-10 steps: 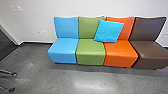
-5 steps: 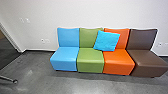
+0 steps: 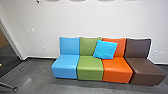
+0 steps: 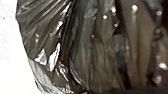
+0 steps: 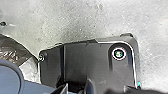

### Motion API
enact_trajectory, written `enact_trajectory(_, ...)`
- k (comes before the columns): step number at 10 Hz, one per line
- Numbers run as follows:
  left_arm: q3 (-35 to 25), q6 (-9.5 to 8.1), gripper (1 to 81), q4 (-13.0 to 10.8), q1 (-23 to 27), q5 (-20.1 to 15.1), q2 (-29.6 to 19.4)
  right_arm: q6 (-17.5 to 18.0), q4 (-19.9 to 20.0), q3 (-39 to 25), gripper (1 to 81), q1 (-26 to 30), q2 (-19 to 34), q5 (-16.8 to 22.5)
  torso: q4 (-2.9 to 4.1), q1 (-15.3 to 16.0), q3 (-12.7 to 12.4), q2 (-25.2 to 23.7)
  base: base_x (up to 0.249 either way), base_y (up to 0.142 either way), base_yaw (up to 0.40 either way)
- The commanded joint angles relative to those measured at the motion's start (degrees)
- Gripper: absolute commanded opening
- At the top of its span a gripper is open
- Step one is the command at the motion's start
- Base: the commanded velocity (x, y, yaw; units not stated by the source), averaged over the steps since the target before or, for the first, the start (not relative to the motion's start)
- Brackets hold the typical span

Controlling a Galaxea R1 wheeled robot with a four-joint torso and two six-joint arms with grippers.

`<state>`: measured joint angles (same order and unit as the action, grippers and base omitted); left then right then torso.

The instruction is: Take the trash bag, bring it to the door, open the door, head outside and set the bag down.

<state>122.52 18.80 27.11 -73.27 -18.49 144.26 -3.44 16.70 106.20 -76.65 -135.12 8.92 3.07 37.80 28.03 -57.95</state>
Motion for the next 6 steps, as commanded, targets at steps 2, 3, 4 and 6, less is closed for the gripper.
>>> enact_trajectory(2,10.02,2.12,1.0,0.05,0.36,-4.53,4.71,-0.34,0.53,1.71,81.1,0.58,0.53,2.85,0.0,-4.92,-7.46,7.56,0.0,0.0,0.0)
enact_trajectory(3,11.7,2.47,1.0,0.05,-0.43,-4.18,6.39,-0.34,0.44,3.73,81.1,-0.21,-1.14,2.15,0.0,-6.27,-9.53,9.57,0.0,0.0,0.0)
enact_trajectory(4,12.57,2.65,1.0,0.05,-1.05,-4.09,7.61,-0.43,0.44,6.53,81.1,-0.74,-3.15,2.15,0.0,-7.63,-11.61,11.65,0.0,0.0,0.0)
enact_trajectory(6,14.07,3.09,1.0,0.05,-2.1,-3.22,9.73,-0.43,0.0,11.2,81.1,-1.79,-6.68,2.15,0.0,-10.27,-14.4,15.63,0.0,0.0,0.0)
